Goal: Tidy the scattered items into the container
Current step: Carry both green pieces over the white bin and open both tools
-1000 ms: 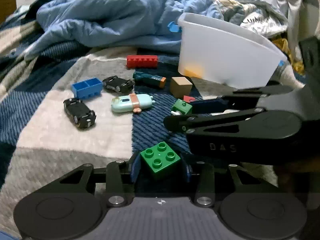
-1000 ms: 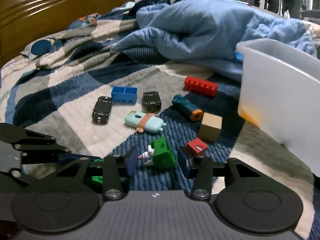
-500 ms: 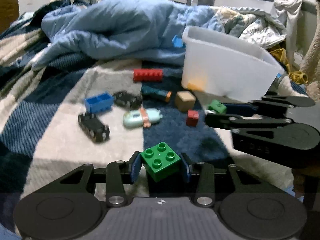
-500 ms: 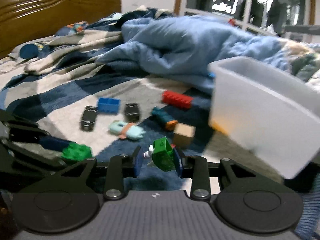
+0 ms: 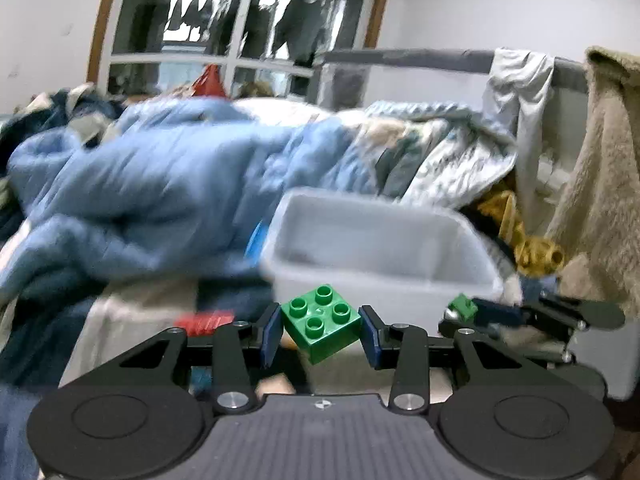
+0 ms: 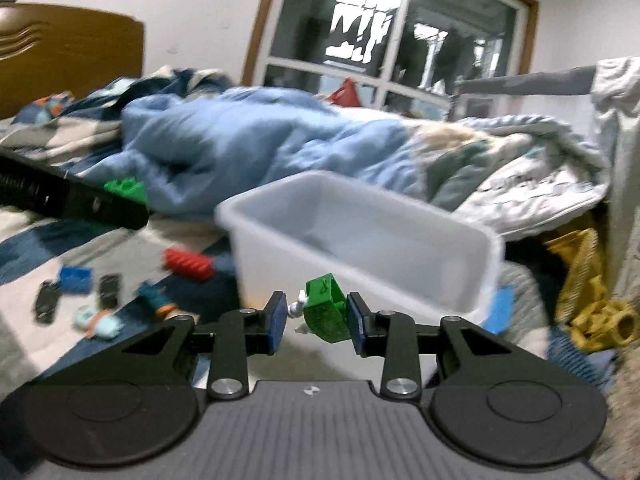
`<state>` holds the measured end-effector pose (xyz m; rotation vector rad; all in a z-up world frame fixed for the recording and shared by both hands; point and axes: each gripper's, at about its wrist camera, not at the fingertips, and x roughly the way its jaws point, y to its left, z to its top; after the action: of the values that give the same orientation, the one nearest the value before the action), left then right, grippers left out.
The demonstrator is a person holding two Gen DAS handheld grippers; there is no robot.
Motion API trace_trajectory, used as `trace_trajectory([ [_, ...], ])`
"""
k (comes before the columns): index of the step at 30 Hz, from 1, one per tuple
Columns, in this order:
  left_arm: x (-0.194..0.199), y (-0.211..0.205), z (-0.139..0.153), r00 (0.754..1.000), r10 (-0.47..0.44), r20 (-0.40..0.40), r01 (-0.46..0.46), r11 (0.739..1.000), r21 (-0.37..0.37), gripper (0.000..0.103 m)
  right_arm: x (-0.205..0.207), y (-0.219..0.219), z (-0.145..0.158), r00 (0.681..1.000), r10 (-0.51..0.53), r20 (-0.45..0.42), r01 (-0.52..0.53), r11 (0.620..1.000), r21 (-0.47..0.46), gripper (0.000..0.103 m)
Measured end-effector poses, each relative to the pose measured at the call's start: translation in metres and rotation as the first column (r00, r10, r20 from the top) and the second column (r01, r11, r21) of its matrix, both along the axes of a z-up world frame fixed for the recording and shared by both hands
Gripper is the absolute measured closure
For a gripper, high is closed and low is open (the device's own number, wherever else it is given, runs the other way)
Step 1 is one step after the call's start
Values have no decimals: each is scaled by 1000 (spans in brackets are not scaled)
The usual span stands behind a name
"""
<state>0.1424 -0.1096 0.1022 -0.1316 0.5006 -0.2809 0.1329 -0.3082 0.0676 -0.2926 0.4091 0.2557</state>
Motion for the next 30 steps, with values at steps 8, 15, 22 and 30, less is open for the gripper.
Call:
trace_trajectory([
  [8,64,-41,23,999,-27,33,27,1000,-7,58,38,-21,22,996,-58,71,56,998,31,67],
  [15,116,-63,3,999,-36,9,35,998,53,58,77,-22,20,994,-72,78,70,997,33,67],
  [22,148,-67,-32,998,-25,-61,30,997,77,58,107,-24,-3,995,-96,19,96,995,7,67],
  [30,153,-67,-53,991,-40,-130,49,996,68,57,120,-31,-21,992,-122,-41,124,992,34,64],
])
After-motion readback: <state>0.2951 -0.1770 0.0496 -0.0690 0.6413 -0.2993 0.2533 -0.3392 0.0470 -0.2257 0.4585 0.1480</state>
